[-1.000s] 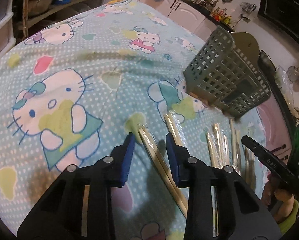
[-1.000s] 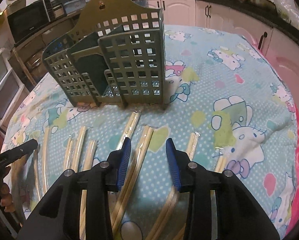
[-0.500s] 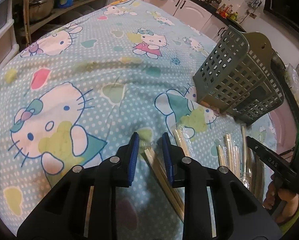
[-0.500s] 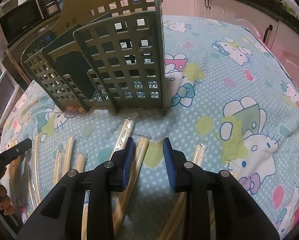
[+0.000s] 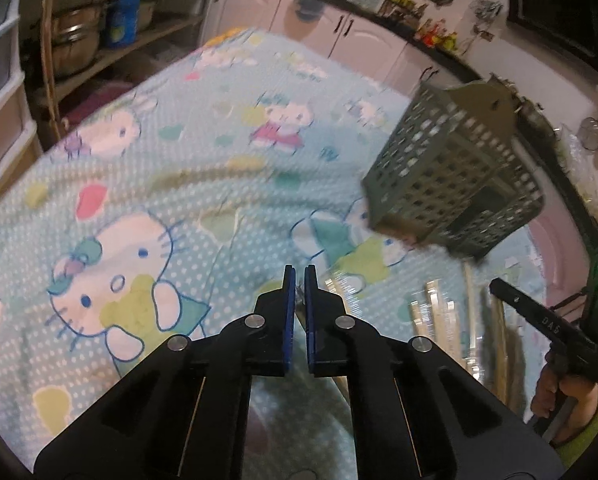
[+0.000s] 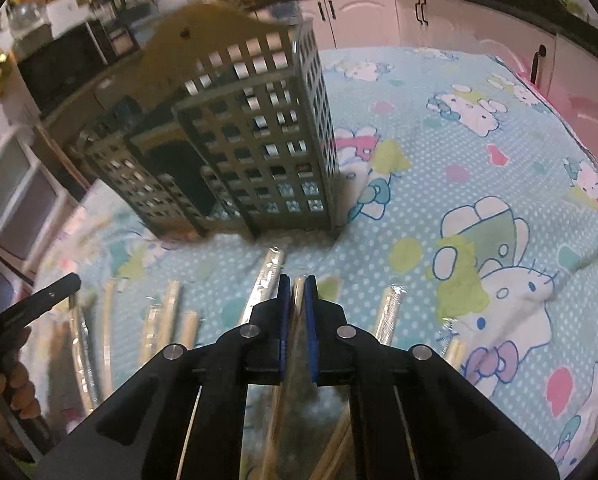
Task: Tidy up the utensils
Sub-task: 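Lift both held chopsticks and carry them above the green utensil holder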
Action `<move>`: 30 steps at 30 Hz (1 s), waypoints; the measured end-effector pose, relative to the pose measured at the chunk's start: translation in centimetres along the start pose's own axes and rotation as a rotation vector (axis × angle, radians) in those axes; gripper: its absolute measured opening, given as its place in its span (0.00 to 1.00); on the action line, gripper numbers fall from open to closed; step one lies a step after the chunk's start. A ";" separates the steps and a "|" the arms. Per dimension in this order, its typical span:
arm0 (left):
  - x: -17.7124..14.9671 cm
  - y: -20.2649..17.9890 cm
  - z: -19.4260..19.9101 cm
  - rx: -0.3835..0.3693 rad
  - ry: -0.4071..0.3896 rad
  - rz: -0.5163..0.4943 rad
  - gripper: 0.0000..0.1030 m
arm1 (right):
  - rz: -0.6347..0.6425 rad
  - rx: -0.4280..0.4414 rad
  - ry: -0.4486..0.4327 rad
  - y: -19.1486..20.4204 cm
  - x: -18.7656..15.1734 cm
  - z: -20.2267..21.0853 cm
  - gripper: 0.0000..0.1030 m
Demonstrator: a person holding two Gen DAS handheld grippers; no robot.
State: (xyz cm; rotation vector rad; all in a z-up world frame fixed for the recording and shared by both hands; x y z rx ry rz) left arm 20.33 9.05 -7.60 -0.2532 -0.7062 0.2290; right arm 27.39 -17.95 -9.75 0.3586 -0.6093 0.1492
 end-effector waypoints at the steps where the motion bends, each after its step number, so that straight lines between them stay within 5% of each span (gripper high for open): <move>1: 0.4 -0.3 0.7 -0.012 -0.017 -0.007 0.01 | -0.005 0.016 -0.015 0.0 0.0 0.7 0.07; 17: 6.6 -6.9 8.0 -0.164 -0.178 -0.136 0.00 | 0.016 0.167 -0.251 1.9 3.3 11.0 0.05; 30: 12.9 -11.1 12.7 -0.239 -0.315 -0.205 0.00 | 0.034 0.174 -0.530 3.8 10.9 17.3 0.05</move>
Point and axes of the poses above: each gripper's, at about its wrist camera, not at the fingertips, and z roughly against the way its jaws point, y to its left, x to its top, the point moved 5 cm from there along -z, roughly the way its jaws point, and after that the axes turned 3 degrees about -z, right-handed, at the moved point
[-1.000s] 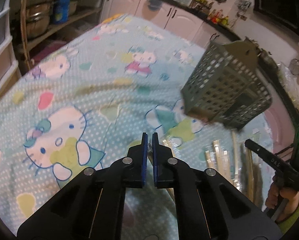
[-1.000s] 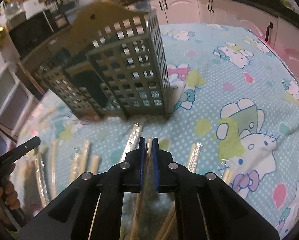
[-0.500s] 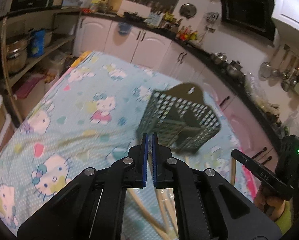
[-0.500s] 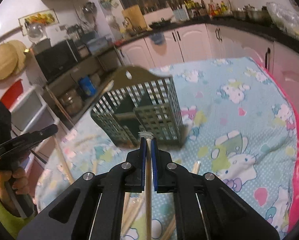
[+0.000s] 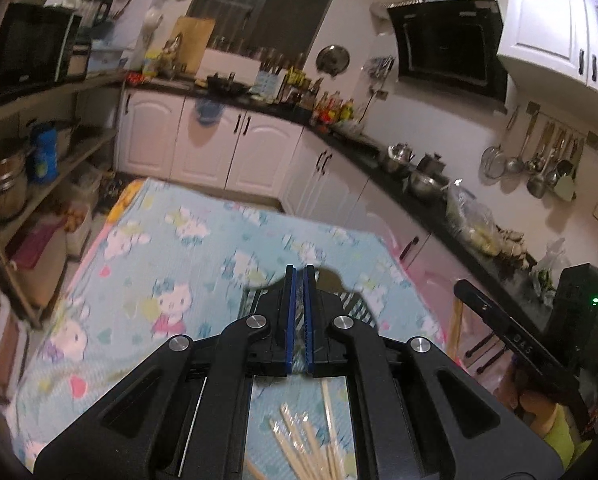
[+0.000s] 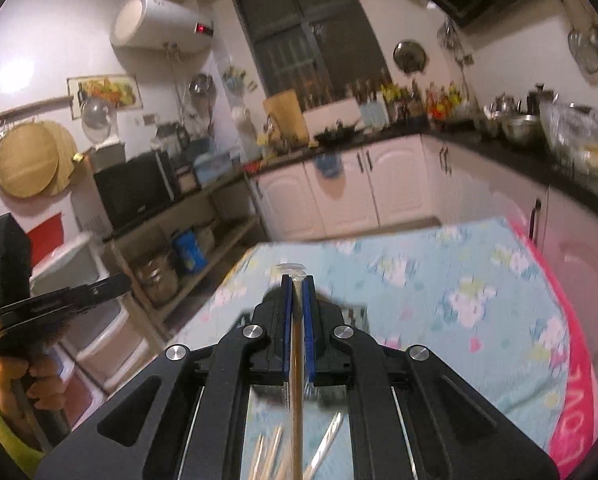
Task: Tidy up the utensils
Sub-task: 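Lift both held chopsticks and carry them above the green utensil holder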
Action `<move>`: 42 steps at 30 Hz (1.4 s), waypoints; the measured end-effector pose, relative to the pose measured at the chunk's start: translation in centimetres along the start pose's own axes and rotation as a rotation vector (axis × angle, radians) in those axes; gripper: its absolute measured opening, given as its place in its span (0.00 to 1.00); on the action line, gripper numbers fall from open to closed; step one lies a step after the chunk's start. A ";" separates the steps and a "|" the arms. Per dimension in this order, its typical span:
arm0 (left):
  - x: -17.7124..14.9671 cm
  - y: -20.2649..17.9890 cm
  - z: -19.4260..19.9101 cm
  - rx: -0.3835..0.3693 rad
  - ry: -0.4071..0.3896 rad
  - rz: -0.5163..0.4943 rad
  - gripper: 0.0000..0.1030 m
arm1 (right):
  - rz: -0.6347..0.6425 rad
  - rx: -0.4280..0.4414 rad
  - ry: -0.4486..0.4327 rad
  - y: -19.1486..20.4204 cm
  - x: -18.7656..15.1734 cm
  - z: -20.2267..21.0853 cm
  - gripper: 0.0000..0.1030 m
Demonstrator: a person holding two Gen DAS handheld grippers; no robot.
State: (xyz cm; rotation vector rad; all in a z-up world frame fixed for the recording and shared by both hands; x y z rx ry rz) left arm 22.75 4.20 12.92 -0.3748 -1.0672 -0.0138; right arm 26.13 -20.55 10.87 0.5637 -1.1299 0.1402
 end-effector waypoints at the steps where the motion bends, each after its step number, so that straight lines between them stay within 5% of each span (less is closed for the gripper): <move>1: 0.7 -0.2 0.1 -0.008 -0.010 -0.002 0.00 | 0.002 0.000 -0.014 0.1 0.6 -0.1 0.05; 19: 8.7 -2.6 -1.9 -0.028 -0.141 -0.038 0.00 | 0.122 -0.091 -0.239 0.8 8.1 -6.4 0.05; 42: 2.3 0.6 -9.7 -0.001 -0.004 -0.006 0.00 | 0.154 -0.209 -0.282 -3.6 2.6 -12.3 0.05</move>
Point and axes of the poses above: each gripper's, at about its wrist camera, not at the fingertips, and z roughly against the way its jaws point, y to its left, x to its top, the point moved 5 cm from there along -z, roughly the way its jaws point, and after that the axes turned 3 degrees about -z, right-handed, at the moved point
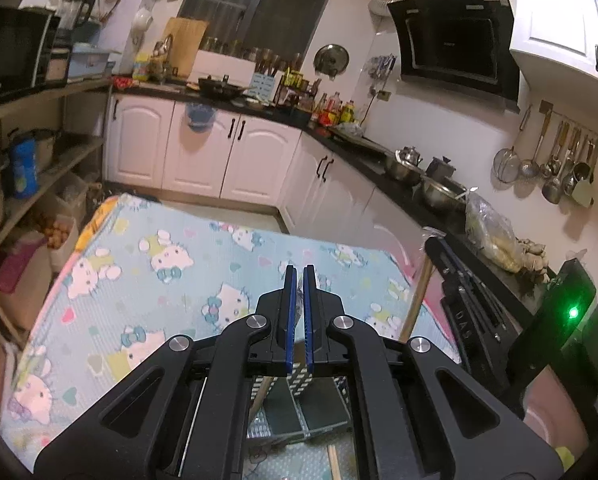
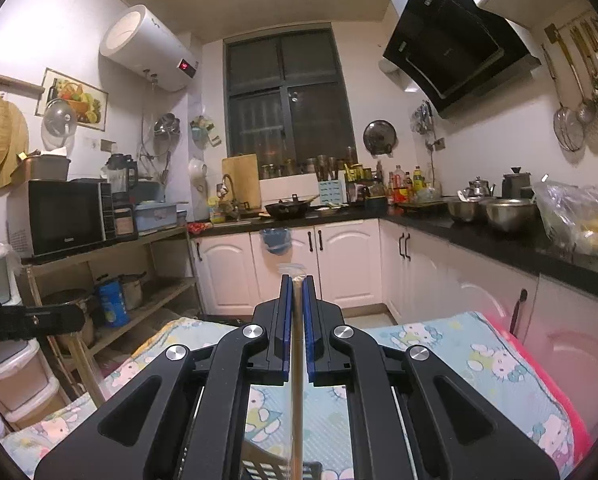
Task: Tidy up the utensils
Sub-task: 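Lift both held chopsticks and carry them above the green utensil holder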
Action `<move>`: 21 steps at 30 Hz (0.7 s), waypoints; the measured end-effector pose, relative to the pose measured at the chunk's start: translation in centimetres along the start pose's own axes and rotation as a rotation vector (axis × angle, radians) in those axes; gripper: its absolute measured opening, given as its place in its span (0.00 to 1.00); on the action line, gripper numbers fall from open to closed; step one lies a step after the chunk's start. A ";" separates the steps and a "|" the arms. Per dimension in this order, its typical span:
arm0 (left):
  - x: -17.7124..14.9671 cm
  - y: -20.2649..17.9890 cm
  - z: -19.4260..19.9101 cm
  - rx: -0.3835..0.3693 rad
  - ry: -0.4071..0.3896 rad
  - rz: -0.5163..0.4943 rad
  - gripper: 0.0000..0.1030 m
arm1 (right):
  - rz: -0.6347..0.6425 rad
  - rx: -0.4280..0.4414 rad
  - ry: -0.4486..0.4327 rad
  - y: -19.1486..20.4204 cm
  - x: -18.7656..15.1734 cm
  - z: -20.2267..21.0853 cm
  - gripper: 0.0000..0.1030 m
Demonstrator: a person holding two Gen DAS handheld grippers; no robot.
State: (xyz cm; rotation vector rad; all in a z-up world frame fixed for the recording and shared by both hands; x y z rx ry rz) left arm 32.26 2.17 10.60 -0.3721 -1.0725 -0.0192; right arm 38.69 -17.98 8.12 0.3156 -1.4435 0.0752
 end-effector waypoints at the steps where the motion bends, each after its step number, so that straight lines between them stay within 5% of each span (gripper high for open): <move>1: -0.4 0.1 -0.1 0.000 0.005 0.000 0.00 | -0.006 -0.003 0.001 -0.2 -0.3 0.1 0.05; 21: -3.6 1.2 1.3 0.047 0.004 0.008 0.00 | -0.096 0.068 0.131 -1.9 -3.1 5.6 0.06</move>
Point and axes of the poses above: each gripper's, at about its wrist camera, not at the fingertips, and z roughly against the way its jaws point, y to its left, x to its top, the point moved 5 cm from there along -z, roughly the way its jaws point, and after that the axes turned 3 degrees about -z, right-handed, at the moved point
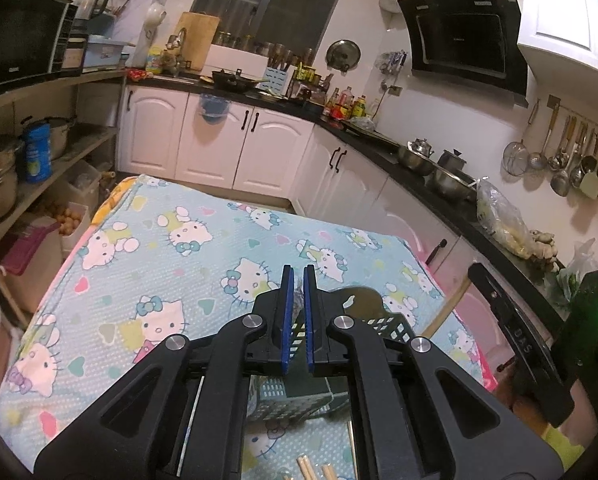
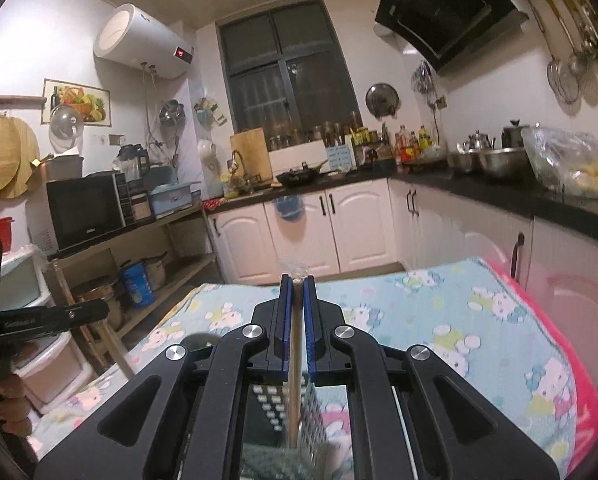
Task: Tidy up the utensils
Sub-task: 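Lift both held chopsticks and carry them above the green utensil holder, then lower both chopsticks into the holder and open both grippers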
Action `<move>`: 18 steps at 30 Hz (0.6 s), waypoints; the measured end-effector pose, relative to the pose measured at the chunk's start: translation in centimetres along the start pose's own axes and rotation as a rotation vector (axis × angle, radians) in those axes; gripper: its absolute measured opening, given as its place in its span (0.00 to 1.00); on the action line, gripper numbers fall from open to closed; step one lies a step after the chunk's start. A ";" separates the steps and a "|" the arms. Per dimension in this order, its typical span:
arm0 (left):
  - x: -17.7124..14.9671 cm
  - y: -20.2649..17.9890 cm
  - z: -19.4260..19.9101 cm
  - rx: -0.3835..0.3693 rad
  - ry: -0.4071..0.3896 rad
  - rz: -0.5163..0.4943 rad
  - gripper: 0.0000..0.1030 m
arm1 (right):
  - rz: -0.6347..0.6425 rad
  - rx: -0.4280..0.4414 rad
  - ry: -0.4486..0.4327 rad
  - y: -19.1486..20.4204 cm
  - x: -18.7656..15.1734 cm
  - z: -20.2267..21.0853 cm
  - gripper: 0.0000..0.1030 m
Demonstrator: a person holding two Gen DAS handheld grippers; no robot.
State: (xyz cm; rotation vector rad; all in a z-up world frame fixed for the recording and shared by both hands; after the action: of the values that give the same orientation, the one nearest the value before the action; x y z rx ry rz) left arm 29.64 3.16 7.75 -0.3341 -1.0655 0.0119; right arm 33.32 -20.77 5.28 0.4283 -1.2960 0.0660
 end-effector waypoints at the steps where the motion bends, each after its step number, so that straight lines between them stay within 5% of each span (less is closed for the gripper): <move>1: -0.1 0.0 0.1 0.002 -0.002 0.001 0.00 | -0.002 0.002 0.007 0.0 -0.1 0.3 0.06; 5: -0.4 0.4 0.7 0.006 0.001 0.014 0.03 | -0.006 0.003 0.031 0.0 -0.8 1.2 0.07; 18: -2.1 1.5 2.3 0.022 0.028 0.044 0.28 | -0.044 0.009 0.091 -0.4 -2.0 4.7 0.34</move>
State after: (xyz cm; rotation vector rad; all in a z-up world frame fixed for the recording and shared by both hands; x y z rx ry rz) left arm 26.84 4.83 6.62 -0.3369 -1.0297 0.0586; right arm 28.53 -22.33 4.23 0.4562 -1.1972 0.0538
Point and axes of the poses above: each gripper's, at about its wrist camera, not at the fingertips, and z roughly against the way its jaws point, y to its left, x to its top, the point moved 5 cm from there along -z, roughly the way its jaws point, and after that the axes turned 3 degrees about -z, right-handed, at the moved point
